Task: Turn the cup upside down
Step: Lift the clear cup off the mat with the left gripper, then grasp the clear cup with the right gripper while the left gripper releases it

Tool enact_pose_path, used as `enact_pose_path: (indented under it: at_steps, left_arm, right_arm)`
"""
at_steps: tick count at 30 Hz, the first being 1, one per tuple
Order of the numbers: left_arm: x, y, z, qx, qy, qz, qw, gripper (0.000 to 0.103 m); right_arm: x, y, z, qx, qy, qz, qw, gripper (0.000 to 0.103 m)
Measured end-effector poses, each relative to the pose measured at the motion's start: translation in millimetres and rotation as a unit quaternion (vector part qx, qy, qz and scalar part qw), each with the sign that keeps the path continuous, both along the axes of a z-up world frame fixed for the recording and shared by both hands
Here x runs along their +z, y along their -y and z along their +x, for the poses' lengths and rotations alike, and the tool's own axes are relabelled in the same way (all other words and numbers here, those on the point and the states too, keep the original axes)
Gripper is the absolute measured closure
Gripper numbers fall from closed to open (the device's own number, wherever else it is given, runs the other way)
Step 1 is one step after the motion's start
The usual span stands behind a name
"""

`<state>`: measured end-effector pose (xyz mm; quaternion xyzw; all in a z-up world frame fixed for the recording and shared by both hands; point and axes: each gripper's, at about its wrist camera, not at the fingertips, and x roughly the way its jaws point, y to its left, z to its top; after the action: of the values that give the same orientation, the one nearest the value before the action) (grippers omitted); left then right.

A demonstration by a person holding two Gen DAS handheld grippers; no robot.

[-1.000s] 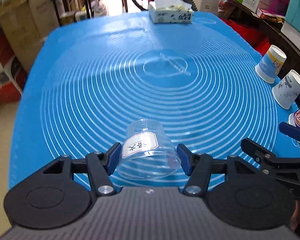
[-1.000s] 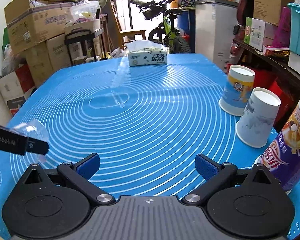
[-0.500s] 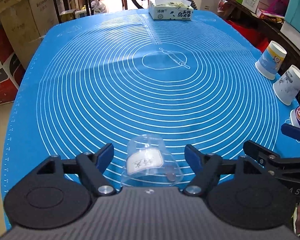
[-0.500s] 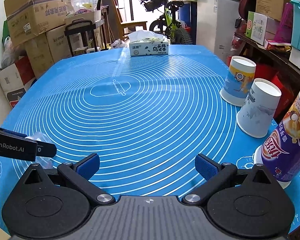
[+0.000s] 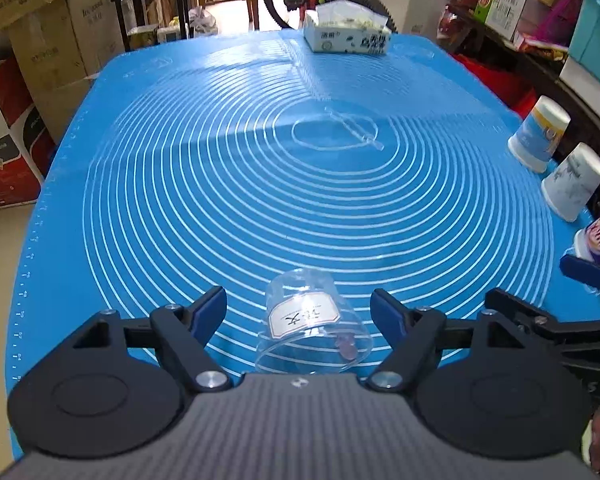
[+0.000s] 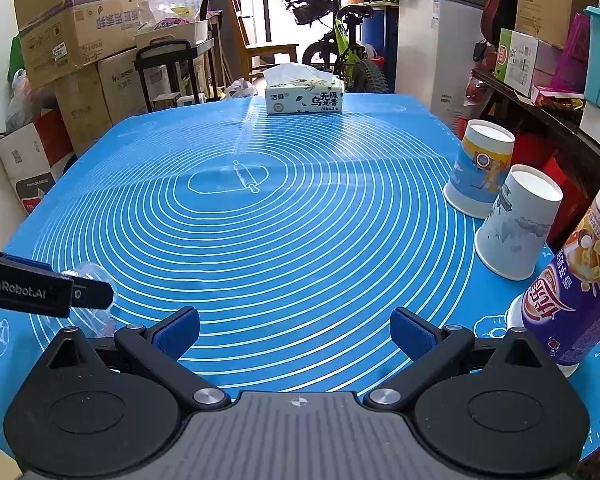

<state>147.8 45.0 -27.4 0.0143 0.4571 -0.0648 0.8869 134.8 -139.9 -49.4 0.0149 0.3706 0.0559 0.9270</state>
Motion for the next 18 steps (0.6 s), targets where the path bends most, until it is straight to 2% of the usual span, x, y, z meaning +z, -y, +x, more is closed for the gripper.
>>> enact_pose_path:
  at_steps: [4, 8, 10, 13, 18]
  left_arm:
    - [19.6, -3.2, -6.6, 0.003, 0.023, -0.01, 0.9997, 0.023]
    - [40.1, -14.9, -14.8, 0.02, 0.061, -0.006, 0.9979, 0.011]
    - [44.3, -22.6, -17.0, 0.033, 0.073, 0.0, 0.9968, 0.01]
    - [42.3, -38.3, -19.0, 0.058, 0.083, 0.019, 0.9947, 0.01]
    - [25.5, -71.4, -23.8, 0.109, 0.089, 0.038, 0.9893, 0.01]
  right_arm:
    - [11.1, -1.7, 2.1, 0.011, -0.002, 0.004, 1.0, 0.0]
    - [33.1, -8.8, 11.8, 0.043, -0.016, 0.028, 0.999, 0.0]
    - [44.9, -15.2, 19.8, 0.064, -0.028, 0.042, 0.997, 0.0]
    - [59.3, -30.7, 36.1, 0.1, -0.055, 0.061, 0.992, 0.0]
    - [67.8, -68.9, 62.8, 0.14, -0.093, 0.055, 0.984, 0.0]
